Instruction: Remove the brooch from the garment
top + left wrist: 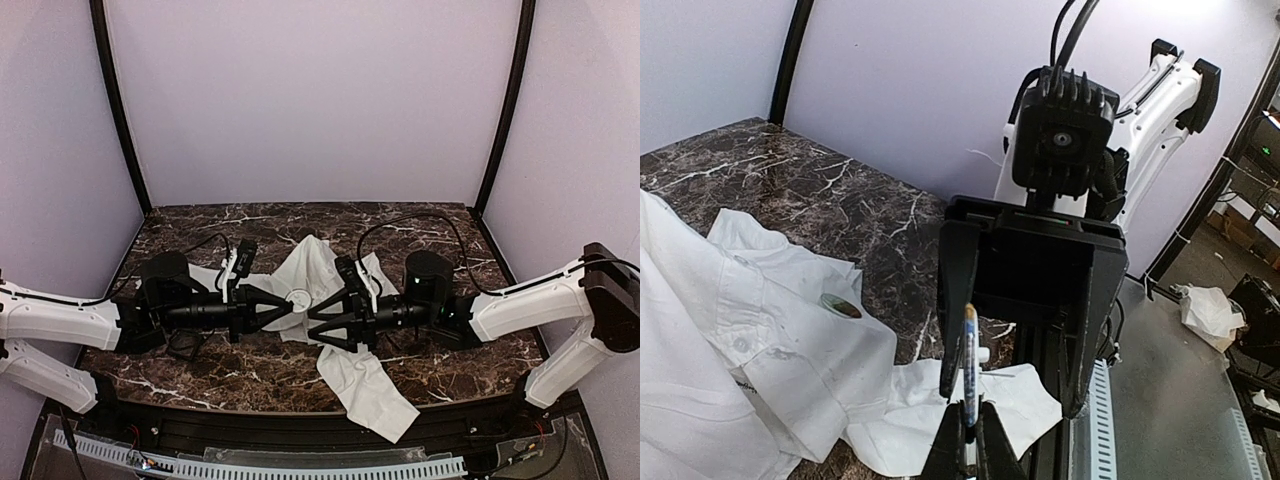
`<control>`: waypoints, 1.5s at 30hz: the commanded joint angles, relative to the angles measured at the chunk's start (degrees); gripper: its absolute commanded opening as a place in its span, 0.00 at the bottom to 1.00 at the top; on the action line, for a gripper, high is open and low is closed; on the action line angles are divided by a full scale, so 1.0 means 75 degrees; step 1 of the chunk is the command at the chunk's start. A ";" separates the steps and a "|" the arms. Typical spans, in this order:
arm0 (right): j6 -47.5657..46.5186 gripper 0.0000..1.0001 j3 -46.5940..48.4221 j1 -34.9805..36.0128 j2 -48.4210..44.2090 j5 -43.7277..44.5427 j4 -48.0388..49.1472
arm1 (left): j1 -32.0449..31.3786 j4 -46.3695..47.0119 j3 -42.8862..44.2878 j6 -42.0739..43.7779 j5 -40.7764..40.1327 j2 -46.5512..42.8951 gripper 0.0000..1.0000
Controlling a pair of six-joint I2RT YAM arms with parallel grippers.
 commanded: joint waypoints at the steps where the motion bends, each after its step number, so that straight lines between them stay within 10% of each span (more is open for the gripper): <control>1: -0.0182 0.53 0.0361 0.0123 0.0185 0.0285 -0.0008 | 0.0002 -0.0088 -0.0039 -0.0046 0.0190 -0.0029 0.01; 45: 0.0117 0.05 0.0876 0.0134 0.0762 0.0924 -0.0070 | 0.0003 -0.0364 0.0045 0.0222 0.0628 0.0082 0.01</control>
